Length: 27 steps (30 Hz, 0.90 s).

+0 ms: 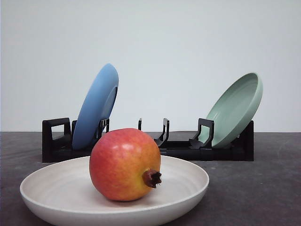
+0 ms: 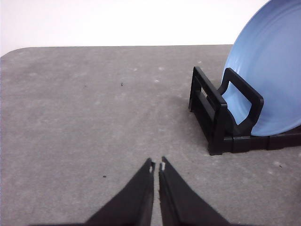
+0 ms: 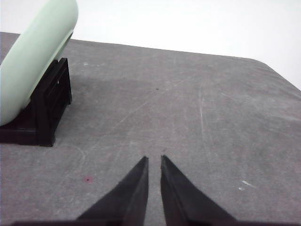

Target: Place pomegranate in white plate

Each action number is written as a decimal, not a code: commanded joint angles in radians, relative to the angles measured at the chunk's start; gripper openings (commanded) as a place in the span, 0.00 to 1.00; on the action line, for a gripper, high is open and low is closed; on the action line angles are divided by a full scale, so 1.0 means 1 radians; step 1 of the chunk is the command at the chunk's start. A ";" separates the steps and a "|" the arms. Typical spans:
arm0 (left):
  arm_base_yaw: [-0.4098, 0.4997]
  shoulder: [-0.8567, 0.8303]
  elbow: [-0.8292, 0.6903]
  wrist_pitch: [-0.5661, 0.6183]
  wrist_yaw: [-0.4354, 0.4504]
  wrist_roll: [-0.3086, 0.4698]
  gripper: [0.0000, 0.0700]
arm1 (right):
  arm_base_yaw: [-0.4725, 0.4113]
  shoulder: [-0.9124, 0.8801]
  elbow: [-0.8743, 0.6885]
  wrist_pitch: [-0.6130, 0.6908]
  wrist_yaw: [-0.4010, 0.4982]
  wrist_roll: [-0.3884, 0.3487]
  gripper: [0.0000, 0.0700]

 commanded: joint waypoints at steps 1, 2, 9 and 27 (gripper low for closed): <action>0.001 -0.002 -0.011 0.000 0.003 0.006 0.00 | -0.002 -0.001 -0.003 0.007 0.004 -0.008 0.07; 0.001 -0.002 -0.011 0.000 0.003 0.006 0.00 | -0.002 -0.001 -0.003 0.007 0.004 -0.008 0.07; 0.001 -0.002 -0.011 0.000 0.003 0.006 0.00 | -0.002 -0.001 -0.003 0.007 0.004 -0.008 0.07; 0.001 -0.002 -0.011 0.000 0.003 0.006 0.00 | -0.002 -0.001 -0.003 0.007 0.004 -0.008 0.07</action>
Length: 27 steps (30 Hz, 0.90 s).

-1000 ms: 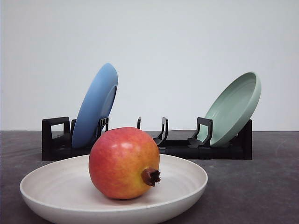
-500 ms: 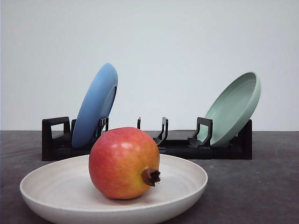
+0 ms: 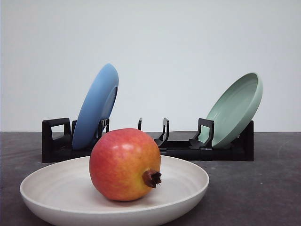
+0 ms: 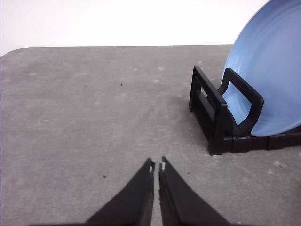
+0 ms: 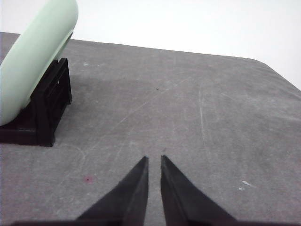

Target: Place pomegranate in white plate

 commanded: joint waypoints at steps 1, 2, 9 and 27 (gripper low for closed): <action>0.001 -0.002 -0.011 0.000 0.003 0.006 0.00 | -0.002 -0.001 -0.003 0.007 0.004 -0.008 0.07; 0.001 -0.002 -0.011 0.000 0.003 0.006 0.00 | -0.002 -0.001 -0.003 0.007 0.004 -0.008 0.07; 0.001 -0.002 -0.011 0.000 0.003 0.006 0.00 | -0.002 -0.001 -0.003 0.007 0.004 -0.008 0.07; 0.001 -0.002 -0.011 0.000 0.003 0.006 0.00 | -0.002 -0.001 -0.003 0.007 0.004 -0.008 0.07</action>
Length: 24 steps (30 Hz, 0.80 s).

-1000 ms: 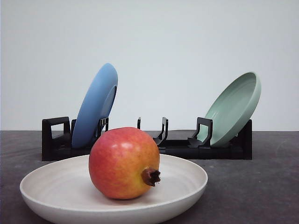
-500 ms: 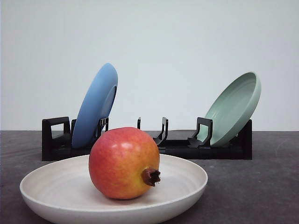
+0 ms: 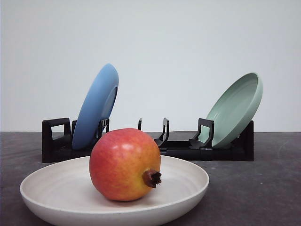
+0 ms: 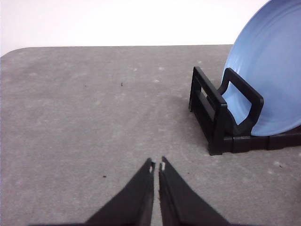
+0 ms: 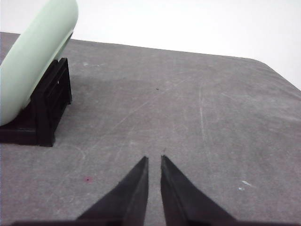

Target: Place pomegranate in white plate

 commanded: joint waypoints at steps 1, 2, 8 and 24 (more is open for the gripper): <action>0.001 -0.002 -0.011 0.000 0.003 0.006 0.00 | -0.002 -0.001 -0.003 0.007 0.004 -0.008 0.07; 0.001 -0.002 -0.011 0.000 0.003 0.006 0.00 | -0.002 -0.001 -0.003 0.007 0.004 -0.008 0.07; 0.001 -0.002 -0.011 0.000 0.003 0.006 0.00 | -0.002 -0.001 -0.003 0.007 0.004 -0.008 0.07; 0.001 -0.002 -0.011 0.000 0.003 0.006 0.00 | -0.002 -0.001 -0.003 0.007 0.004 -0.008 0.07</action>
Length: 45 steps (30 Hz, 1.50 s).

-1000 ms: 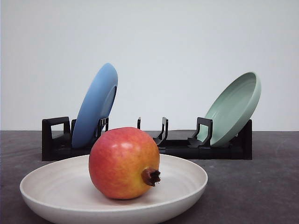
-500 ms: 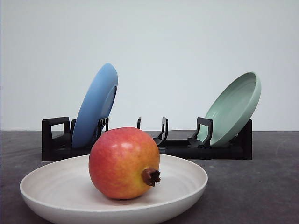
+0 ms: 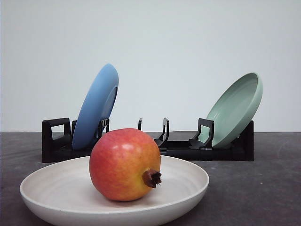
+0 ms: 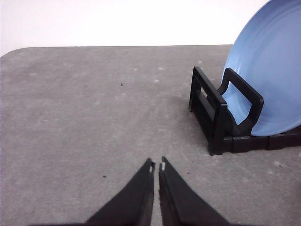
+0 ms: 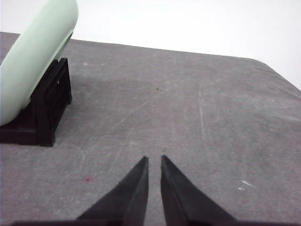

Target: Place pomegranate in white plate

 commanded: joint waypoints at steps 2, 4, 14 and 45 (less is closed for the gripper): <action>0.001 -0.002 -0.011 0.000 0.003 0.006 0.00 | -0.002 -0.001 -0.003 0.007 0.004 -0.008 0.07; 0.001 -0.002 -0.011 0.000 0.003 0.006 0.00 | -0.002 -0.001 -0.003 0.007 0.004 -0.008 0.07; 0.001 -0.002 -0.011 0.000 0.003 0.006 0.00 | -0.002 -0.001 -0.003 0.007 0.004 -0.008 0.07; 0.001 -0.002 -0.011 0.000 0.003 0.006 0.00 | -0.002 -0.001 -0.003 0.007 0.004 -0.008 0.07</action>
